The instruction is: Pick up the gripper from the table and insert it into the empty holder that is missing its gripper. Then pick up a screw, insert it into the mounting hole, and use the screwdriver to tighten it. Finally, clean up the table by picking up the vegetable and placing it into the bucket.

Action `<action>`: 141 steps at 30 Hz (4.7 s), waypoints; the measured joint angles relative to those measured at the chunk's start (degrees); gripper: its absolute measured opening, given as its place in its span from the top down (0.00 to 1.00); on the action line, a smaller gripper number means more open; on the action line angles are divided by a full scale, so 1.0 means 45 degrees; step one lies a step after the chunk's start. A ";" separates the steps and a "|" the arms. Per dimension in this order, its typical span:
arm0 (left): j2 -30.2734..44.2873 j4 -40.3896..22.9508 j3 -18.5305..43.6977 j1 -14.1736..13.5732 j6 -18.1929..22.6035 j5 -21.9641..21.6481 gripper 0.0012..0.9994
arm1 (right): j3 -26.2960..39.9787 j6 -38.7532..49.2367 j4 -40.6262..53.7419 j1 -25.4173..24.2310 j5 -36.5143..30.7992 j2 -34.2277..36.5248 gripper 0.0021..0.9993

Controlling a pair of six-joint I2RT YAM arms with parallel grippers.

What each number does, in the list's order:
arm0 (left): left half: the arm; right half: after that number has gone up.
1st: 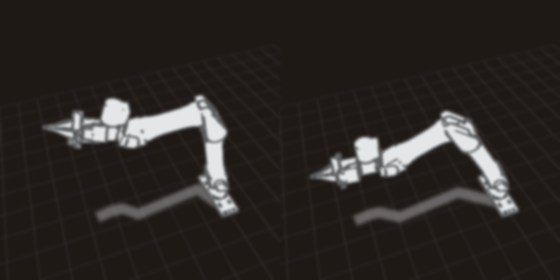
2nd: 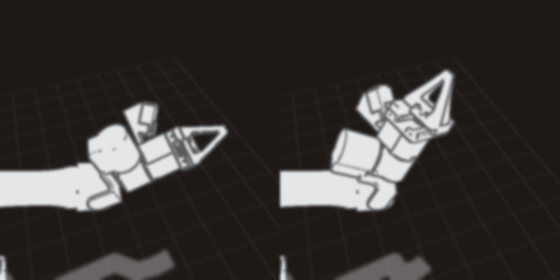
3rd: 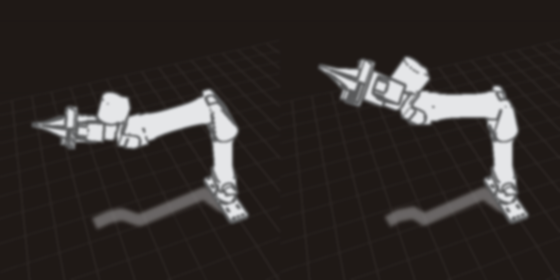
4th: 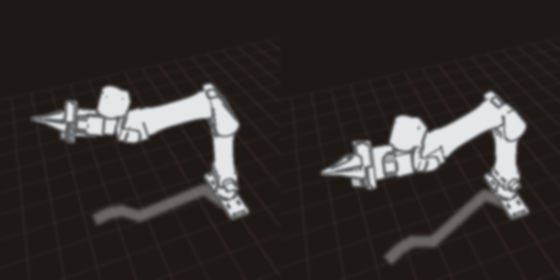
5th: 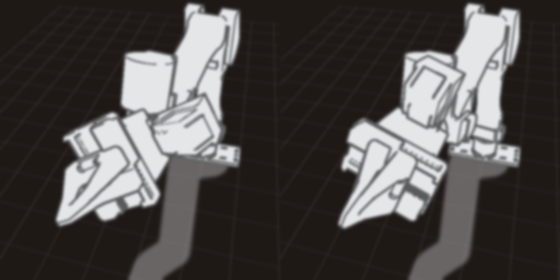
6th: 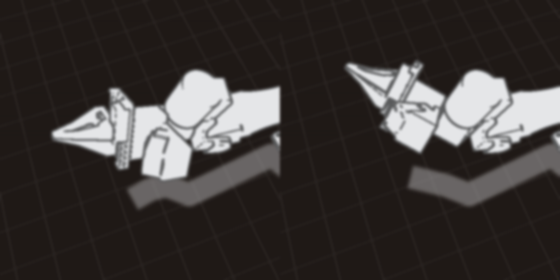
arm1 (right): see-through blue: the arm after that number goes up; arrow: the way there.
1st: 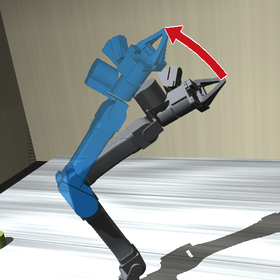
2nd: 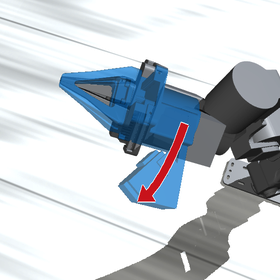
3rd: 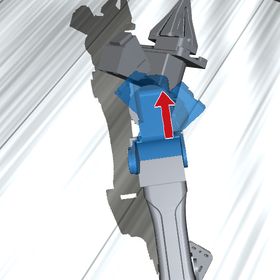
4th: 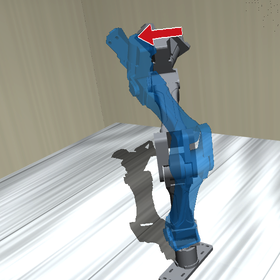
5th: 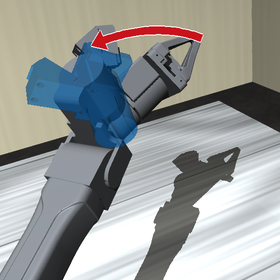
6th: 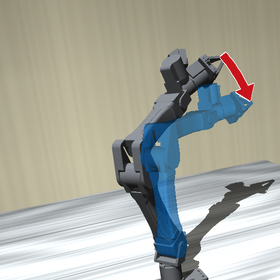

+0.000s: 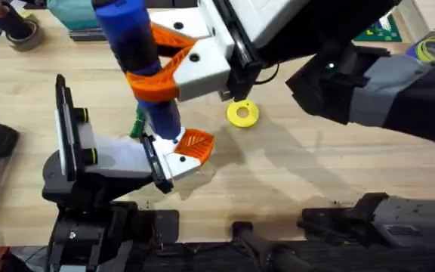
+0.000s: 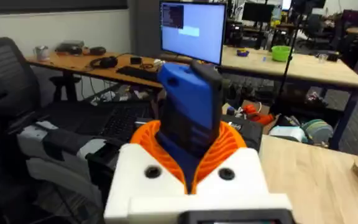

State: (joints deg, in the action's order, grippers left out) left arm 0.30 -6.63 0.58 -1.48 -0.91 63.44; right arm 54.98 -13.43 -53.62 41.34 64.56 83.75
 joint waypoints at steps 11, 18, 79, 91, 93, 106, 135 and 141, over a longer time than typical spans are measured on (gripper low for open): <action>0.0003 0.0000 0.0000 0.0000 0.0000 0.0000 1.00 | 0.0000 0.0266 0.0223 0.0000 0.0246 -0.0002 0.98; 0.0003 0.0000 0.0000 0.0000 0.0000 0.0000 1.00 | 0.0000 0.0658 0.0677 0.0000 0.0246 -0.0002 0.98; 0.0003 0.0000 0.0000 0.0000 0.0000 0.0005 1.00 | 0.0000 0.1004 0.1157 0.0000 0.0242 0.0018 0.98; 0.0003 -0.0005 0.0000 0.0000 -0.0005 0.0005 1.00 | 0.0000 0.0999 0.1078 0.0000 0.0237 0.0120 0.98; 0.0003 -0.0005 0.0000 0.0000 -0.0005 0.0000 1.00 | 0.0000 0.0999 0.1078 0.0000 0.0237 0.0120 0.98; 0.0003 0.0000 0.0000 0.0000 0.0000 0.0000 1.00 | -0.0010 0.0452 -0.0097 -0.0015 0.0071 0.0251 0.98; 0.0003 0.0000 0.0000 0.0000 0.0000 0.0000 1.00 | 0.8681 0.6588 1.8679 -0.3272 -0.5285 0.0223 0.98; 0.0003 0.0000 0.0000 0.0000 0.0000 0.0000 1.00 | 0.8913 1.0029 2.0353 -0.4237 -0.8684 0.0168 0.98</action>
State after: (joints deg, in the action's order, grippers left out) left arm 0.32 -6.63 0.58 -1.48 -0.91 63.44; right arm 95.09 31.71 37.96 22.27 25.48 84.51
